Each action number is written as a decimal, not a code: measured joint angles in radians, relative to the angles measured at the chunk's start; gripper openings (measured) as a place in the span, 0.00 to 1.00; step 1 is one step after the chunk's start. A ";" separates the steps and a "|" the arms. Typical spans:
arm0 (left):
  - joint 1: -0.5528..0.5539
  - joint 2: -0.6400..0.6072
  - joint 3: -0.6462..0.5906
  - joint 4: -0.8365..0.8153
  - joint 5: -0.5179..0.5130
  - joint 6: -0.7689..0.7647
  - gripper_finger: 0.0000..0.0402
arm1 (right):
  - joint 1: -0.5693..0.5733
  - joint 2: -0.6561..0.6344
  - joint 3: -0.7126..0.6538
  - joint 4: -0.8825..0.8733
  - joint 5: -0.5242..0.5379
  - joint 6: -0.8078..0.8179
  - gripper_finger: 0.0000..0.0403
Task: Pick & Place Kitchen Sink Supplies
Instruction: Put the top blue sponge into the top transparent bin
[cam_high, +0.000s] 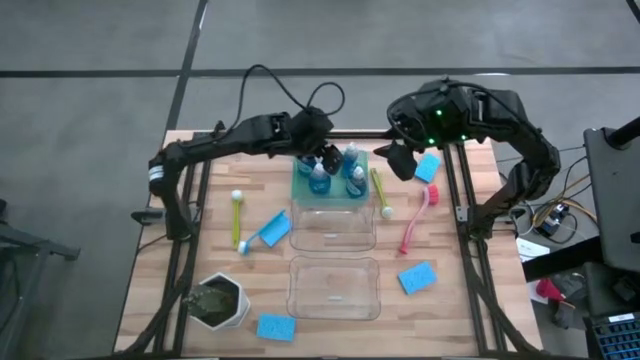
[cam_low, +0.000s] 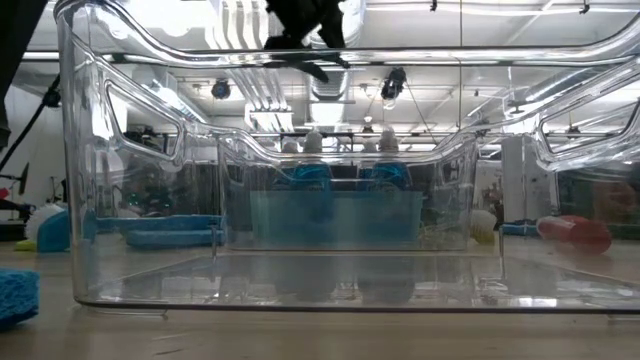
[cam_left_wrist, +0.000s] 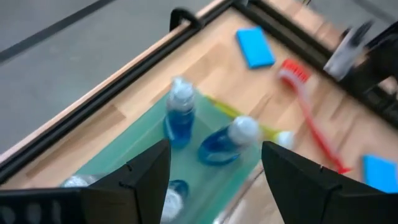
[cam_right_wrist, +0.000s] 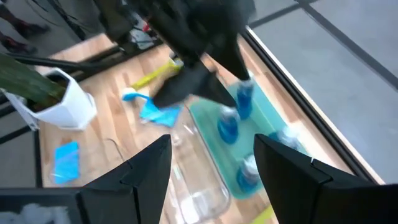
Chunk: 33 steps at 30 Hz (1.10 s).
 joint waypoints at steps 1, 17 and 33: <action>-0.003 -0.011 0.000 0.006 0.000 -0.012 0.61 | 0.000 -0.001 0.000 -0.013 0.009 -0.001 0.56; -0.036 -0.231 0.000 -0.058 0.000 -0.006 0.61 | -0.002 -0.001 -0.010 -0.051 0.270 0.038 0.56; -0.035 -0.365 0.000 0.026 -0.001 0.228 0.61 | -0.134 -0.001 -0.078 -0.160 0.407 0.378 0.56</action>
